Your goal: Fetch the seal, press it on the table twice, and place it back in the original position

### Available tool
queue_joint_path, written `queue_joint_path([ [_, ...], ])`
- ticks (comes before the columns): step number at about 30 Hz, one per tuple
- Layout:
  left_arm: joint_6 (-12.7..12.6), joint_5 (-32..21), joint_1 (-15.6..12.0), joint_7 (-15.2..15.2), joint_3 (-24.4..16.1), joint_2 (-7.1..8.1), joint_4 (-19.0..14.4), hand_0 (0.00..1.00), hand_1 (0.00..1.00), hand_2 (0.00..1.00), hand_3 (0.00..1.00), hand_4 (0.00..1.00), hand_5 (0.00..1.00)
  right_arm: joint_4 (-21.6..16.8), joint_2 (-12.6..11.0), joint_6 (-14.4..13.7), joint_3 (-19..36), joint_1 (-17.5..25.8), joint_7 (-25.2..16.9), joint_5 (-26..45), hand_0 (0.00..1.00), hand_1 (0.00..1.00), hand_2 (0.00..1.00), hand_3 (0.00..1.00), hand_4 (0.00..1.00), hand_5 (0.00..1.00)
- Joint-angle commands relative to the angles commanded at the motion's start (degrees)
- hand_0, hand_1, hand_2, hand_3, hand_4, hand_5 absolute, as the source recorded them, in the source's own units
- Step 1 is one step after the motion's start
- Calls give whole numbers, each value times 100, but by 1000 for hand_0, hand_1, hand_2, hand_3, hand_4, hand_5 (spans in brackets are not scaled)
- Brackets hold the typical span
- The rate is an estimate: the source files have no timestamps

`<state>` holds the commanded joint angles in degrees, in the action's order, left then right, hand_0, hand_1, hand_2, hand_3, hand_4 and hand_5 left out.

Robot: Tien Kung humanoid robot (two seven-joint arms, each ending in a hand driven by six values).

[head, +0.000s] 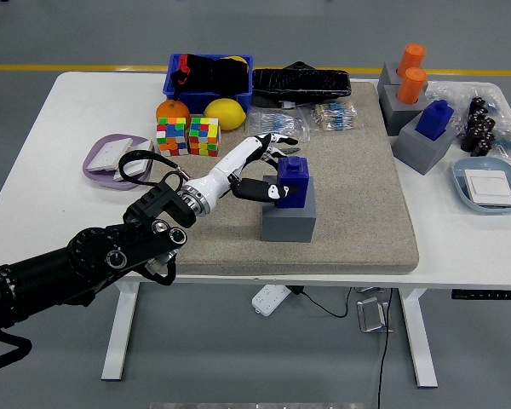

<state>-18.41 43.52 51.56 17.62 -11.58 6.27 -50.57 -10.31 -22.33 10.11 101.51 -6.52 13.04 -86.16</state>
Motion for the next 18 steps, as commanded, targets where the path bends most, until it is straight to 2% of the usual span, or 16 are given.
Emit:
queue_joint_path([
  [18, -91, -28, -86, 107, 26, -43, 114, 826, 522, 430, 816, 722, 2, 0, 4, 3, 1, 5, 3, -2, 886, 746, 724, 750, 861, 541],
])
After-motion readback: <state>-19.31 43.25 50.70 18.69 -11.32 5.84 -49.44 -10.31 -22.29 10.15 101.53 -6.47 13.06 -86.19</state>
